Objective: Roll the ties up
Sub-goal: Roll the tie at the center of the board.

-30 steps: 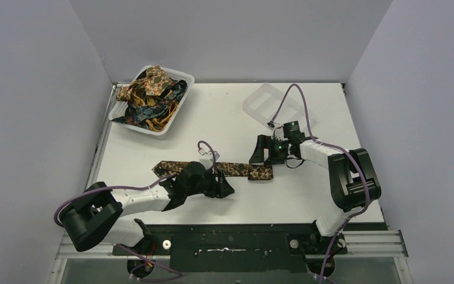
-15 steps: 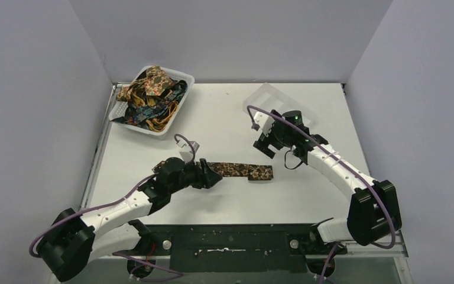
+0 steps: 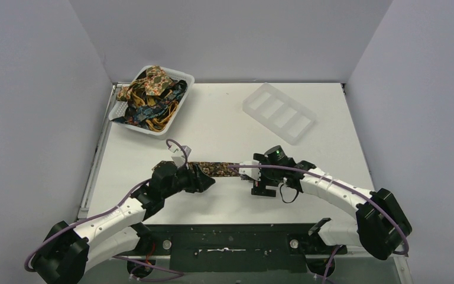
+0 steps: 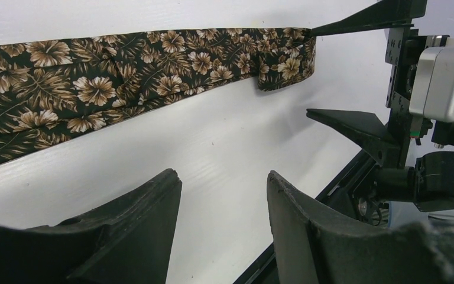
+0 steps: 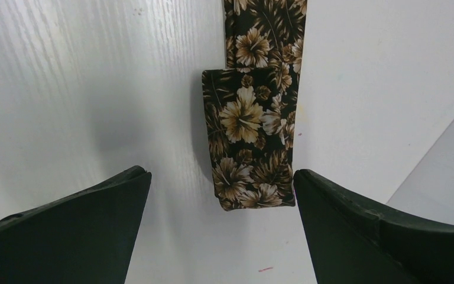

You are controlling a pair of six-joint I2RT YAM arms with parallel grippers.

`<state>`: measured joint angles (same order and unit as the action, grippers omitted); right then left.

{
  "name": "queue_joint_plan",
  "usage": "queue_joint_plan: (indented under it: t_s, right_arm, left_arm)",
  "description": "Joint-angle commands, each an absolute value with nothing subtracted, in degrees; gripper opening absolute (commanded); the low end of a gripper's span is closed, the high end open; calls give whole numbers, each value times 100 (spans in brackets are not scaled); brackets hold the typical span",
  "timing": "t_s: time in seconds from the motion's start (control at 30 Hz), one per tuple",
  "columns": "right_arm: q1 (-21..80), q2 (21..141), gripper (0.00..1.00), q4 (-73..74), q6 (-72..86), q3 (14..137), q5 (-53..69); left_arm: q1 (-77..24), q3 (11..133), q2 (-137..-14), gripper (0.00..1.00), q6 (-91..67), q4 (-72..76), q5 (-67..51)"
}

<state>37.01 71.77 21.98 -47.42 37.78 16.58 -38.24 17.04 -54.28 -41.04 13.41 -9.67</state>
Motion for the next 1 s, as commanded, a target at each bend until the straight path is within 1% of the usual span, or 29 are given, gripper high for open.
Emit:
queue_joint_plan:
  t_s: [0.0,0.17,0.27,0.4,0.57,0.7,0.8,0.87,0.93,0.97]
  right_arm:
    - [3696,7150,99,1738,-5052,3864,1328]
    - [3374,7673,98,1903,-5353,4069,1610]
    - [3059,7949,95,2173,-5521,4328,1901]
    - [2892,8268,92,2071,-5656,4480,2094]
    - [2768,8851,83,2261,-5691,4843,2405]
    - [2649,9115,75,2519,-5700,5078,2597]
    - [2438,9185,62,2694,-5641,5264,2914]
    - [2328,9224,55,2933,-5653,5401,3151]
    - [2246,9237,52,3144,-5716,5481,3362]
    - [2219,9249,47,3242,-5732,5515,3464]
  left_arm:
    - [-3746,1690,-5279,53,-4113,1456,-1082]
    - [-3704,1663,-5265,53,-4141,1450,-1090]
    - [-3675,1670,-5250,53,-4150,1414,-1131]
    - [-3627,1661,-5242,53,-4137,1406,-1115]
    - [-3573,1661,-5297,53,-4110,1387,-1183]
    - [-3527,1637,-5302,53,-4099,1369,-1217]
    - [-3503,1613,-5296,53,-4096,1367,-1239]
    - [-3489,1608,-5283,53,-4097,1378,-1263]
    - [-3477,1600,-5281,53,-4103,1377,-1266]
    - [-3476,1592,-5269,53,-4105,1384,-1270]
